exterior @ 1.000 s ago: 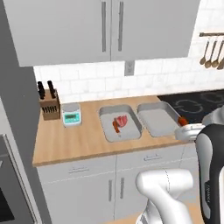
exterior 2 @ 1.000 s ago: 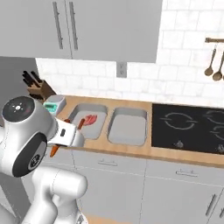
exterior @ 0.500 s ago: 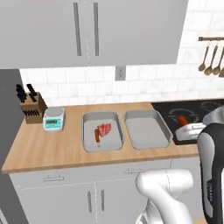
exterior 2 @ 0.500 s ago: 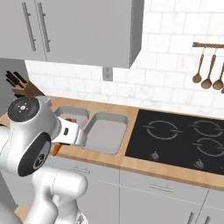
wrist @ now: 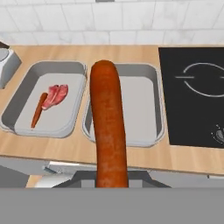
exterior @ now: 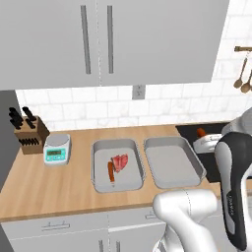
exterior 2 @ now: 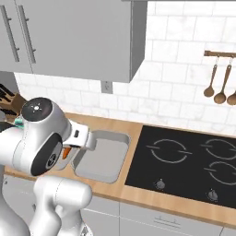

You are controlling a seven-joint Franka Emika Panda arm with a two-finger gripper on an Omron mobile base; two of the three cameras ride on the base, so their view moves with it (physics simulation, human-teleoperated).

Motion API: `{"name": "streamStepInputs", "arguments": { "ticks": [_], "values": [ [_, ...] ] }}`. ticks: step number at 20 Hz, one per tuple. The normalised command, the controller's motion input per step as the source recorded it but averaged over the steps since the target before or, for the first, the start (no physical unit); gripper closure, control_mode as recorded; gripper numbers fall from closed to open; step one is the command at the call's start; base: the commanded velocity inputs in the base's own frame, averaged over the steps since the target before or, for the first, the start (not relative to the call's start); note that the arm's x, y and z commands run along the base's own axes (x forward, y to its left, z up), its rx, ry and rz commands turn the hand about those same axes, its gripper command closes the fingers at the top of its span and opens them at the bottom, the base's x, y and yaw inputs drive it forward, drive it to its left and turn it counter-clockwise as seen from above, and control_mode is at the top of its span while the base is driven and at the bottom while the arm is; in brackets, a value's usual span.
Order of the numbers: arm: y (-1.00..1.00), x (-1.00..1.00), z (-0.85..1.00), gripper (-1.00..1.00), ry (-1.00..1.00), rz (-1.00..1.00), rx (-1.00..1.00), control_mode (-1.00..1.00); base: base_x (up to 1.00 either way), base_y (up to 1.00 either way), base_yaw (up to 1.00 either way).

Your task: Place one carrot and one steak in each tupperware on the nearby counter, to pack two identical lunches.

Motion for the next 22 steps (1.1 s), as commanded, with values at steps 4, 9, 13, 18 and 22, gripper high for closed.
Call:
{"name": "streamStepInputs", "arguments": {
  "ticks": [4, 9, 13, 18, 22],
  "values": [
    [-0.32, 0.74, -0.76, 1.00, 0.03, 0.03, 0.00, -1.00, 0.00, 0.00, 0.00],
    [-0.03, 0.90, -0.95, 1.00, 0.11, 0.00, 0.00, -1.00, 0.00, 0.00, 0.00],
    [0.00, 0.91, -0.80, 1.00, 0.06, 0.00, 0.00, -1.00, 0.00, 0.00, 0.00],
    [-0.08, 0.74, -0.48, 1.00, 0.09, 0.00, 0.00, -1.00, 0.00, 0.00, 0.00],
    [-0.36, 0.12, -0.30, 1.00, 0.00, 0.00, 0.00, -1.00, 0.00, 0.00, 0.00]
  ]
}}
